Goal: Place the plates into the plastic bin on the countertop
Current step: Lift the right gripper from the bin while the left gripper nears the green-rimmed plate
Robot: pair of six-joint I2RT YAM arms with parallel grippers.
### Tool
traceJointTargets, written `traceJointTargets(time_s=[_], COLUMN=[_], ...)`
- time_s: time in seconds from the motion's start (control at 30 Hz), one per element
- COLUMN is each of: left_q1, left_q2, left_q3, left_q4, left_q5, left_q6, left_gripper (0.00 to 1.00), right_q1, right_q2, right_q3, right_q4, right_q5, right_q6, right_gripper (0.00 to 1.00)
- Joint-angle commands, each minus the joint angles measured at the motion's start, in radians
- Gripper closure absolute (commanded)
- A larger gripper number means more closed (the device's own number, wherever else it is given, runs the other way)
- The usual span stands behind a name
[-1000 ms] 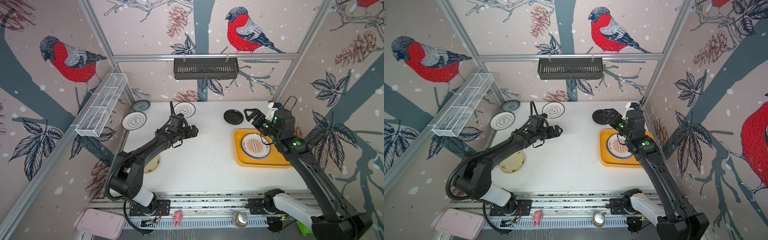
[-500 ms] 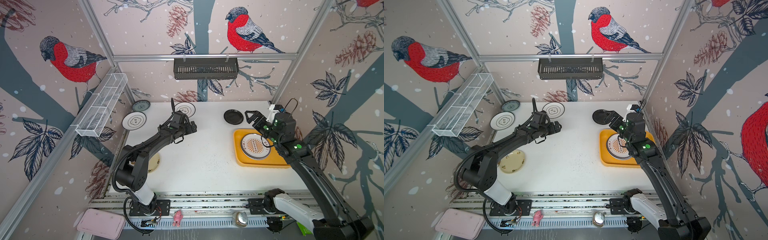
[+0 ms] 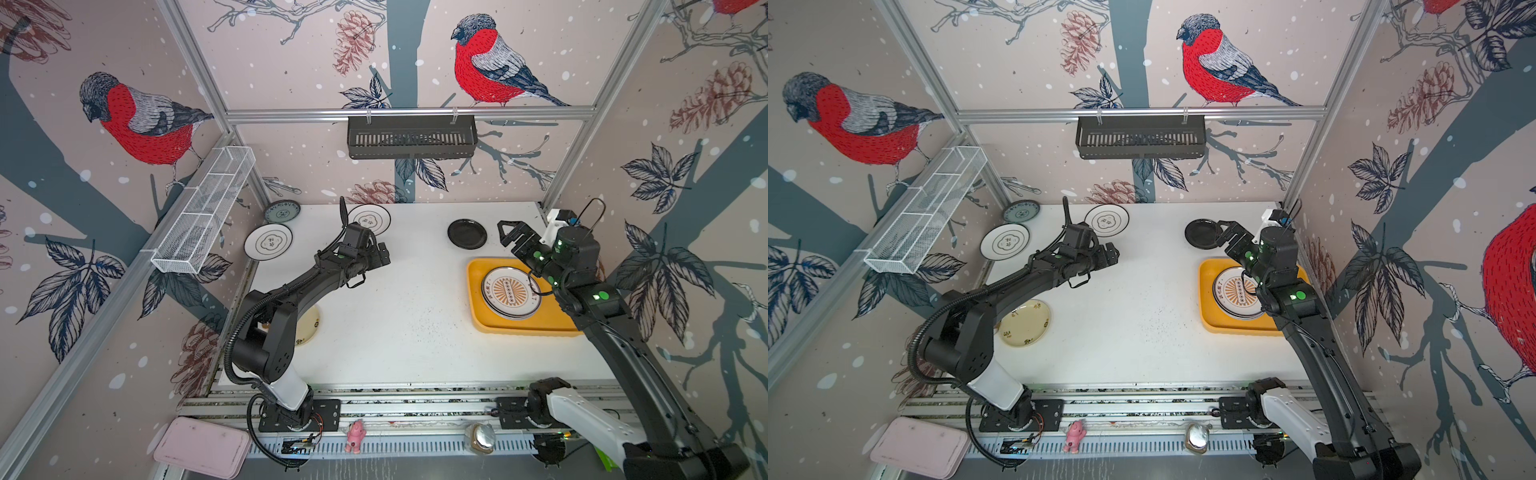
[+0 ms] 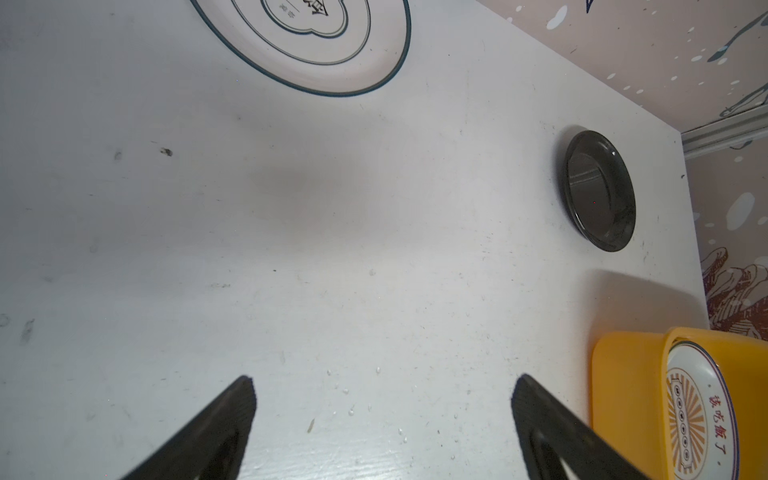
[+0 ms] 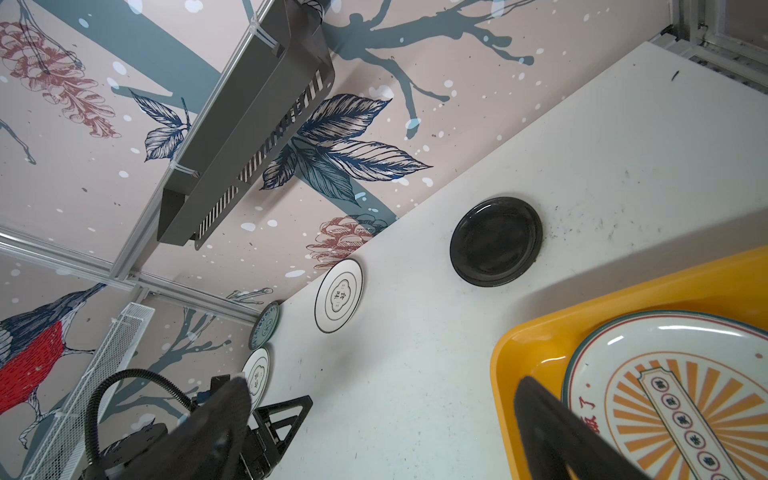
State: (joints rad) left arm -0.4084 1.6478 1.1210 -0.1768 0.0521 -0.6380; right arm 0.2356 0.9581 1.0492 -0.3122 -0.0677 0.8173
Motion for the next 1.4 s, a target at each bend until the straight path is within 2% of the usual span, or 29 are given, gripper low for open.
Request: traceJointTargets(time_s=[0.0,0.33,1.03,1.37], left_q1=[0.003,0.009,0.097,0.124], left_q2=[0.013,0.006,0.064,0.073], left_q3=[0.018,0.001,0.040,0.022], left_q4=[-0.003,0.004,0.020,0.048], left_q5=[-0.011,-0.032,-0.025,-0.011], left_q6=[0.000,-0.002,0.006,0.006], left_gripper=[0.04,0.04,0.04,0.04], right_q1=[0.004,0.004,-0.001,0.004], right_q2=[0.007,-0.053,0.068,0.197], right_q3=[0.017,-0.027,0.012,0.054], right_q4=[0.025,0.056,0.149,0.182], right_q5=[0.034,0.049,-0.013,-0.081], right_q6=[-0.017,-0.015,-0.020,0.001], right_gripper=[0.00,0.00,0.00,0.00])
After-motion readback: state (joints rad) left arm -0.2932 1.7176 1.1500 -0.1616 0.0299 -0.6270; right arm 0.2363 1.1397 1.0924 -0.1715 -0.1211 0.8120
